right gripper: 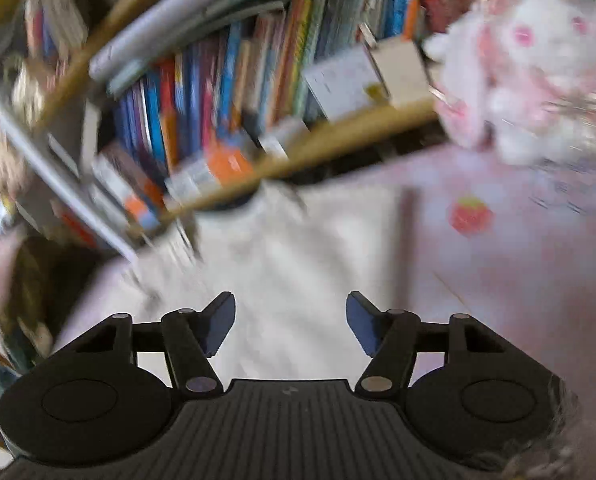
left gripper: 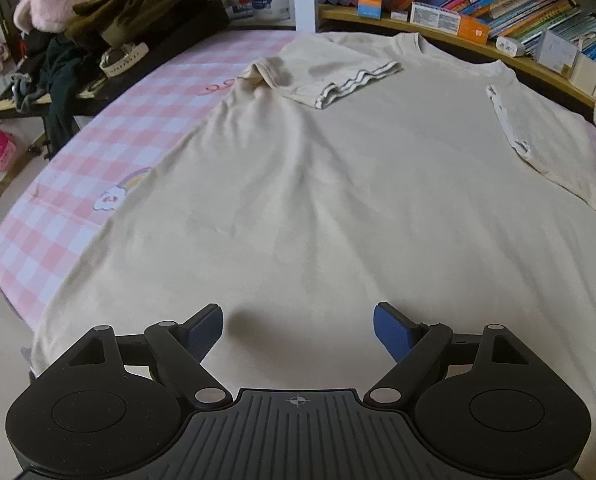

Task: Fold clothes
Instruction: 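Open the right gripper and withdraw it from the folded sleeve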

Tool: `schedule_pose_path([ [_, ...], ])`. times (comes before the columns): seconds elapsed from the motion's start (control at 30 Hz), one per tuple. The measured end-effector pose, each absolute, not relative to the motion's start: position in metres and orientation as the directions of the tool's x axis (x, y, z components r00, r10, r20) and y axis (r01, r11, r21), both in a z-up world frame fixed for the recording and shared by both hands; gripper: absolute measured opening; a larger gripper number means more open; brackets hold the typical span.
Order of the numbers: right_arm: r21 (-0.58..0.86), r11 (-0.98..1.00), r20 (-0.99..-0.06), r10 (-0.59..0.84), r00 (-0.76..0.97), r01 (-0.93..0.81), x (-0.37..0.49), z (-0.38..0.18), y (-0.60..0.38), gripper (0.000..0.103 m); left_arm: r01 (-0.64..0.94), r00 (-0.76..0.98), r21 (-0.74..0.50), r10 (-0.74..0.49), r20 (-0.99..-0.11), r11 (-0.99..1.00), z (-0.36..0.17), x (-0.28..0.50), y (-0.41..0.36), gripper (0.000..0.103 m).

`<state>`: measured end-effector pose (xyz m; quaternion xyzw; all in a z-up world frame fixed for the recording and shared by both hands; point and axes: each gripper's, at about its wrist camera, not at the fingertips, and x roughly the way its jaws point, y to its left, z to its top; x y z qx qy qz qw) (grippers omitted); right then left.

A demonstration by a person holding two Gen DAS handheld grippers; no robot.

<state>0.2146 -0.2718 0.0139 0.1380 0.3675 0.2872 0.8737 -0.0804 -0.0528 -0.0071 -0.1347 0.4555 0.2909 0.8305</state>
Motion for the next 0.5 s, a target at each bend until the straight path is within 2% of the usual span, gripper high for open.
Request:
schedule_pose_path([
  [0.3,0.177,0.896,-0.685,0.410,0.602,-0.408,0.153,-0.013,-0.303,0.056,-0.519,0.463,0.045,0.325,-0.825,0.853,-0.006,-0.058,-0.087,0.085],
  [0.43,0.235,0.897,-0.721,0.419,0.552,-0.373,0.202,-0.018,-0.294,0.040,-0.519,0.464,0.066,0.346,-0.815,0.852,-0.001,-0.064,-0.097,0.085],
  [0.5,0.287,0.893,-0.733,0.437,0.521,-0.345,0.221,-0.022,-0.290,0.035,-0.532,0.458,0.067,0.354,-0.816,0.844,0.000,-0.067,-0.096,0.085],
])
